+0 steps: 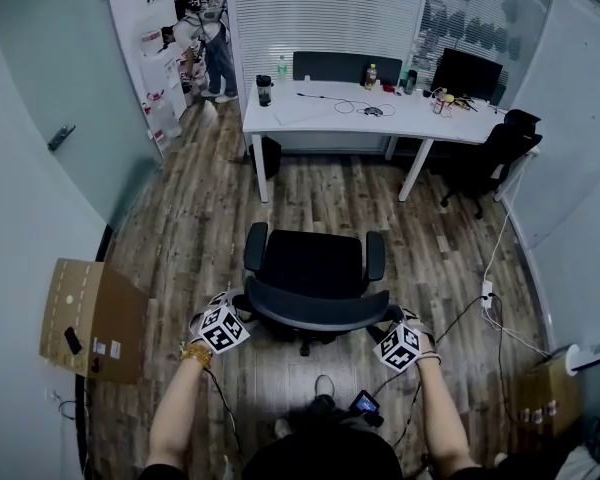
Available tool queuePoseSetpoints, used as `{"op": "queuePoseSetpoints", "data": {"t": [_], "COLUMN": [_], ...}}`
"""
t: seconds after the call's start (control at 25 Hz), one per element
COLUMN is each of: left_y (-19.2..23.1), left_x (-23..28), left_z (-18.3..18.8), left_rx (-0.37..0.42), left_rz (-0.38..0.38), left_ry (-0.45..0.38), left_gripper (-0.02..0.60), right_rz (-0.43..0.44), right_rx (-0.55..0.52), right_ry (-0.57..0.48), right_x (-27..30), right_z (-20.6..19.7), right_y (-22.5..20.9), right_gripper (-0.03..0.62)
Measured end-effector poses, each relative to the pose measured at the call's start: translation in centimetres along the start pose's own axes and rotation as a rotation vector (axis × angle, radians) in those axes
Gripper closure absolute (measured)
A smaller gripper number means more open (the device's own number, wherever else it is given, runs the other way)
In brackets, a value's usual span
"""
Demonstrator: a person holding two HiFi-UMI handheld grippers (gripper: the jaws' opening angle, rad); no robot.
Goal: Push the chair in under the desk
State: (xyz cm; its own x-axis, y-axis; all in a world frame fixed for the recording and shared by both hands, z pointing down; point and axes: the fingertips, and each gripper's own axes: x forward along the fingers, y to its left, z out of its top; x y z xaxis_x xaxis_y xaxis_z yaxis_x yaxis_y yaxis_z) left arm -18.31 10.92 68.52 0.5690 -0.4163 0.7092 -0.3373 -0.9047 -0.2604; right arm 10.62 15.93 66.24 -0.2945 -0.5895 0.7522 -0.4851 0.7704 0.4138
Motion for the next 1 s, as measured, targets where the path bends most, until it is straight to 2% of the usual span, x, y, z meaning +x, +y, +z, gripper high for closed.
{"op": "queuePoseSetpoints", "data": {"t": [1.0], "left_y": [2.0], "left_x": [6.1], "left_z": [6.1], "left_rx": [-0.013], "left_rz": [0.024], "left_ry": [0.021], "left_gripper": [0.293], "right_rz": [0.03], "right_rx": [-0.014], "right_ry": [-0.026], "right_x": [1.2], "right_z": [-4.8], "right_y": [-8.4], "right_gripper": [0.368]}}
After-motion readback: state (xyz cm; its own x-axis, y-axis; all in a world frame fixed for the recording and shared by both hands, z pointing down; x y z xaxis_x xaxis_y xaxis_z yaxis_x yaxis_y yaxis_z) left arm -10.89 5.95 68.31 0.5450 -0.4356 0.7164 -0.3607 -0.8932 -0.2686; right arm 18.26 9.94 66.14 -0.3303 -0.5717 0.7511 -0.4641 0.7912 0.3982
